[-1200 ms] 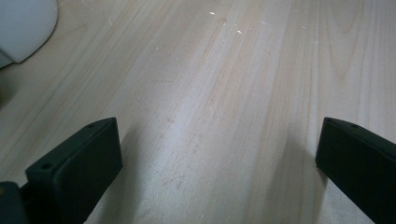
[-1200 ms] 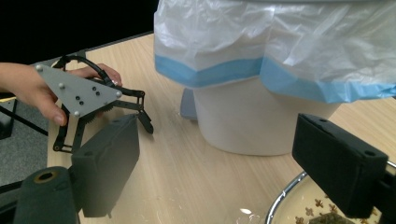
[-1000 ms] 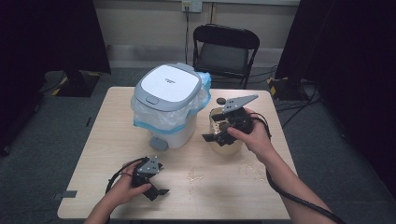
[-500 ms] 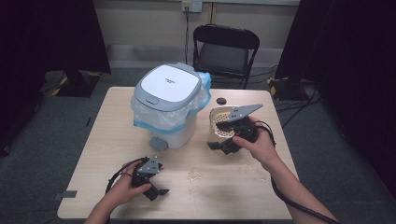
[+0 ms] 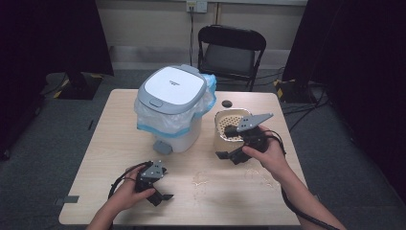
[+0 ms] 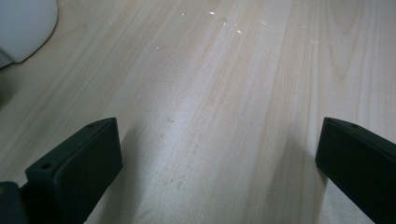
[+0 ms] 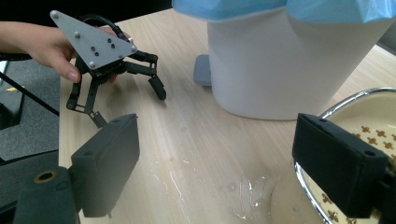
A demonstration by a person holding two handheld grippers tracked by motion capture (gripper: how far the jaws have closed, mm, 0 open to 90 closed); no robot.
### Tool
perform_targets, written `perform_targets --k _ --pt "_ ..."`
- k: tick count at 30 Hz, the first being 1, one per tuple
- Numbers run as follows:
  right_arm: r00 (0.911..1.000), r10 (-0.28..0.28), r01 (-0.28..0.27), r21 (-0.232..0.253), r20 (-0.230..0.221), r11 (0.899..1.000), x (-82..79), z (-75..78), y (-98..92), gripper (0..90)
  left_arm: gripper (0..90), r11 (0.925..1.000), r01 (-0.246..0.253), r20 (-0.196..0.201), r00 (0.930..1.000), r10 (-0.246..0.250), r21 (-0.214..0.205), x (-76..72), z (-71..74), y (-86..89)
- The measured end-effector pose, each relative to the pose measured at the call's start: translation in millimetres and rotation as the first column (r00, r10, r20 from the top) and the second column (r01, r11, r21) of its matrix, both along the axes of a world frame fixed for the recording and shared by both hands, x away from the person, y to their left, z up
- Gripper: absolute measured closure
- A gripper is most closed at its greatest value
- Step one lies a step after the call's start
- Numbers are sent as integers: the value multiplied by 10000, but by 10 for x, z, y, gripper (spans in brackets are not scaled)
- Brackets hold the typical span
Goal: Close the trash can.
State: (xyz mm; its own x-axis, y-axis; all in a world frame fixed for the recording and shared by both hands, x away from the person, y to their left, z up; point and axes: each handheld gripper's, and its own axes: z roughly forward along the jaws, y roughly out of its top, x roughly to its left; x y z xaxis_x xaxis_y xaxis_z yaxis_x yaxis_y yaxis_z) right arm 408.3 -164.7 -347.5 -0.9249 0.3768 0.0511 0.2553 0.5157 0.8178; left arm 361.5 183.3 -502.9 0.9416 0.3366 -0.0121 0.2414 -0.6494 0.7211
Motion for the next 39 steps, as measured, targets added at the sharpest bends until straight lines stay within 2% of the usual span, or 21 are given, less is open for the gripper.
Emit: perform_targets --k 14,23,39 --pt "9998 -71 73 117 -173 9999 -93 -169 -166 143 0 10000 -8 -25 10000 8 -11 -1 -1 -1" --pt "9994 -95 99 120 -330 9999 -178 -372 -298 143 0 10000 -7 -25 10000 7 -14 -1 -1 -1" --pt "9980 -287 303 279 -567 9992 -280 -620 -466 143 0 10000 -11 -28 10000 11 -18 -2 -1 -1"
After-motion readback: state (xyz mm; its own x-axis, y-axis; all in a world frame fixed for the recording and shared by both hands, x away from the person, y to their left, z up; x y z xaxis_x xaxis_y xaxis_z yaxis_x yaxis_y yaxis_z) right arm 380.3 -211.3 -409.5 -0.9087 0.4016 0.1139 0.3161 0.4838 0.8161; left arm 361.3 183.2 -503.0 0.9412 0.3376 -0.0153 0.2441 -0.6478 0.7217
